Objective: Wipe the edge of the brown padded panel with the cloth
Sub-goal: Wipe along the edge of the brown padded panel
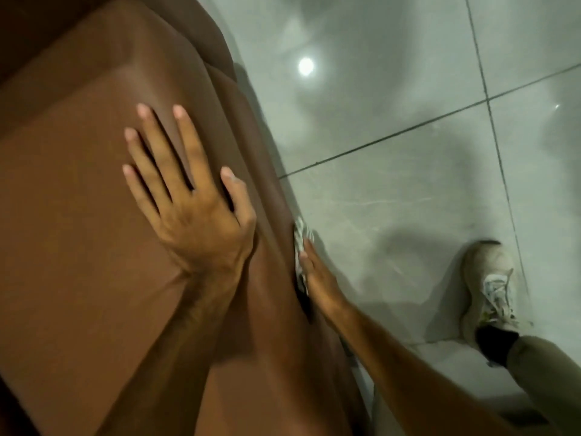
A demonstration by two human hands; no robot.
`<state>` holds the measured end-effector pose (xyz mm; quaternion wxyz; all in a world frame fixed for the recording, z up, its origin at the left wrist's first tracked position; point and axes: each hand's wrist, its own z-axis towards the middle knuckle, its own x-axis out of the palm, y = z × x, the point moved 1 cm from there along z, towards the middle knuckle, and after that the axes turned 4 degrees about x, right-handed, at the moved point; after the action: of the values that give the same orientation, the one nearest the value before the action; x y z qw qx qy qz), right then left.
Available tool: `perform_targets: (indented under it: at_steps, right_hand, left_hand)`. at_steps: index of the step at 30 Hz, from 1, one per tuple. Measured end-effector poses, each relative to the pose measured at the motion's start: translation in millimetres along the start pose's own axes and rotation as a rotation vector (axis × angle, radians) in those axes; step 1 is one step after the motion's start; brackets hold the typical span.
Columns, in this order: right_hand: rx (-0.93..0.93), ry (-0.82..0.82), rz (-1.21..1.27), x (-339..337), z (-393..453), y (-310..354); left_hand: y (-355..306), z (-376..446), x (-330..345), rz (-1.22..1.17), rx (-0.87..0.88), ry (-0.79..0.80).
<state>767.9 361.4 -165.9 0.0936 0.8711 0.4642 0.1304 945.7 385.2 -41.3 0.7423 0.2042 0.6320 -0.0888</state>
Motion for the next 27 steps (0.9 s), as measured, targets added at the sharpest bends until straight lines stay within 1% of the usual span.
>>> perform_targets:
  at_steps: [1,3,6,7,8,10,12,14,15,16,18,20,21,22,24,27]
  right_hand:
    - [0.01,0.001,0.007,-1,-20,2]
    - [-0.091,0.045,0.027,8,-29,29]
    - [-0.37,0.125,-0.091,27,13,96]
    - [-0.417,0.13,-0.115,32,35,109]
    - [-0.412,0.115,-0.107,35,57,112]
    - [-0.268,0.055,-0.039,29,72,98]
    - [-0.11,0.047,0.027,17,56,69]
    - [-0.059,0.028,0.013,8,27,55]
    - [-0.066,0.051,0.011,7,17,59]
    - [-0.112,0.103,0.038,10,14,71]
    - [-0.286,0.214,0.04,20,30,110]
    - [-0.434,0.226,-0.061,33,60,150]
    - [-0.466,0.214,-0.084,37,74,162]
    - [-0.447,0.184,-0.062,38,86,164]
    - [-0.33,0.149,-0.006,32,92,145]
    - [-0.168,0.074,0.031,18,51,88]
  left_hand:
    - [0,1,0,-0.006,0.006,0.01]
    - [0,0,2,0.002,0.014,0.008]
    - [1,-3,10,0.023,0.021,-0.011]
    - [2,-3,14,0.039,0.023,-0.023]
    - [2,-3,16,0.05,0.021,-0.033]
    - [1,-5,17,0.047,0.016,-0.036]
    - [0,-4,14,0.035,0.011,-0.027]
    - [0,-3,13,0.018,0.007,-0.016]
    - [-1,-3,13,0.011,0.002,-0.012]
    - [-1,-3,13,0.006,0.0,-0.015]
    - [1,-4,16,0.015,0.009,-0.029]
    - [2,-6,21,0.031,0.021,-0.042]
    - [3,-6,23,0.037,0.021,-0.048]
    - [3,-6,24,0.041,0.018,-0.047]
    - [2,-6,21,0.035,0.014,-0.042]
    - [1,-5,17,0.009,0.012,-0.017]
